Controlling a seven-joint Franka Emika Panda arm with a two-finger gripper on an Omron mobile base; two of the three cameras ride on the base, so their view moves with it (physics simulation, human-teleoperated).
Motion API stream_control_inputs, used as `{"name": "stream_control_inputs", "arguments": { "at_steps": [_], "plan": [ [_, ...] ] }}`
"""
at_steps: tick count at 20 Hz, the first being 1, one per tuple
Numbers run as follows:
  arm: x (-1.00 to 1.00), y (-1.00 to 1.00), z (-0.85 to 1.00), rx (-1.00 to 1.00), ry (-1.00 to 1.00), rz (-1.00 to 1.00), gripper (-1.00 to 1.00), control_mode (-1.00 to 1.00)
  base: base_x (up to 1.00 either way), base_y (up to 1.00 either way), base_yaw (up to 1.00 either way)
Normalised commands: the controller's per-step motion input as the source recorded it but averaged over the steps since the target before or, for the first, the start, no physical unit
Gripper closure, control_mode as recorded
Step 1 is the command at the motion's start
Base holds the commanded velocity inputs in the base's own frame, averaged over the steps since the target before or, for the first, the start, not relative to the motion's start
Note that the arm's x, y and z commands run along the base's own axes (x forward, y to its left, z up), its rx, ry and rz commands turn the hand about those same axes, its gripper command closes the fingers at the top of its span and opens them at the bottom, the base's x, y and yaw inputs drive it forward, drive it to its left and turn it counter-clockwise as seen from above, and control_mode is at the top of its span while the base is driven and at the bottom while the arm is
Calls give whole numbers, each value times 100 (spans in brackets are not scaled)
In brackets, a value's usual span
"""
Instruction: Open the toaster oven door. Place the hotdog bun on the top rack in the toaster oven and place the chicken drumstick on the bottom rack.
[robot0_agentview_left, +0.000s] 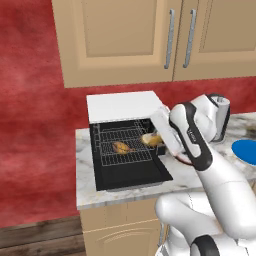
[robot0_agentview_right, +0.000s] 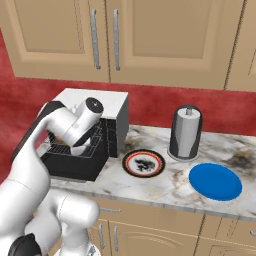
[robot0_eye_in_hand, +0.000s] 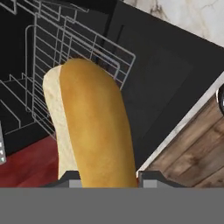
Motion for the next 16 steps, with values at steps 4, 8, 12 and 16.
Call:
{"name": "stream_control_inputs", "arguments": {
  "at_steps": [4, 8, 12, 16],
  "plan": [
    [19, 49, -14, -2, 0, -6, 100, -100, 0, 0, 0],
    [17, 38, -12, -2, 0, -7, 100, -100, 0, 0, 0],
    [28, 11, -28, -1, 0, -9, 100, -100, 0, 0, 0],
    [38, 8, -19, 0, 0, -11, 100, -100, 0, 0, 0]
  ]
}}
